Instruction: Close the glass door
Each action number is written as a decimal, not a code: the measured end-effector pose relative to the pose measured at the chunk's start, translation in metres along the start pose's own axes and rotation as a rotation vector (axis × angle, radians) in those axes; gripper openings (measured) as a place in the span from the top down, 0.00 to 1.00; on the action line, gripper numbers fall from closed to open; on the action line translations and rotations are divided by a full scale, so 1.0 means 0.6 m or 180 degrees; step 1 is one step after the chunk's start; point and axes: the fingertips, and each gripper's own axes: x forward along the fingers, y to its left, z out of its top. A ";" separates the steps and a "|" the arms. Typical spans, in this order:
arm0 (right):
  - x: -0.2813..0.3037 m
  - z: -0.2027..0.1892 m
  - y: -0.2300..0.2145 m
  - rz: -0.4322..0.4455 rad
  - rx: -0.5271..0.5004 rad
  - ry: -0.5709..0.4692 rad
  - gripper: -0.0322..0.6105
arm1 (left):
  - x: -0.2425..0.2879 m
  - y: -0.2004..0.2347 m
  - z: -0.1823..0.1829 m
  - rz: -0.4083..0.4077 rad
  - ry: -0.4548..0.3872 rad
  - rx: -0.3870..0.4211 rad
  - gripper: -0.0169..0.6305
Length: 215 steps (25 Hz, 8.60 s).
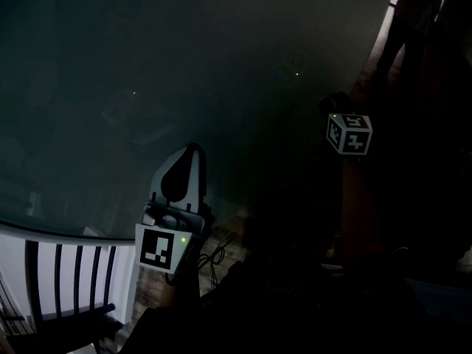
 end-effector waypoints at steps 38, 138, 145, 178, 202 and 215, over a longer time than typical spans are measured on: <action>-0.322 -0.045 -0.006 -0.0807 0.0147 0.0059 0.76 | -0.206 -0.177 0.077 -0.0213 -0.0052 -0.0067 0.97; -0.923 -0.112 0.193 -0.1644 0.0254 0.0023 0.76 | -0.566 -0.343 0.150 -0.0730 -0.0038 -0.0160 0.97; -0.962 -0.115 0.218 -0.1758 0.0264 0.0011 0.76 | -0.611 -0.345 0.154 -0.0922 -0.0046 -0.0184 0.97; -1.000 -0.125 0.239 -0.1797 0.0312 0.0065 0.76 | -0.667 -0.360 0.164 -0.0858 -0.0091 -0.0181 0.97; -1.139 0.000 0.331 -0.1135 -0.0067 -0.0669 0.95 | -0.702 -0.423 0.206 -0.0774 -0.0212 -0.0210 0.97; -1.210 0.077 0.369 -0.1004 -0.0353 -0.1005 0.95 | -0.709 -0.412 0.228 -0.0484 -0.0147 -0.0219 0.97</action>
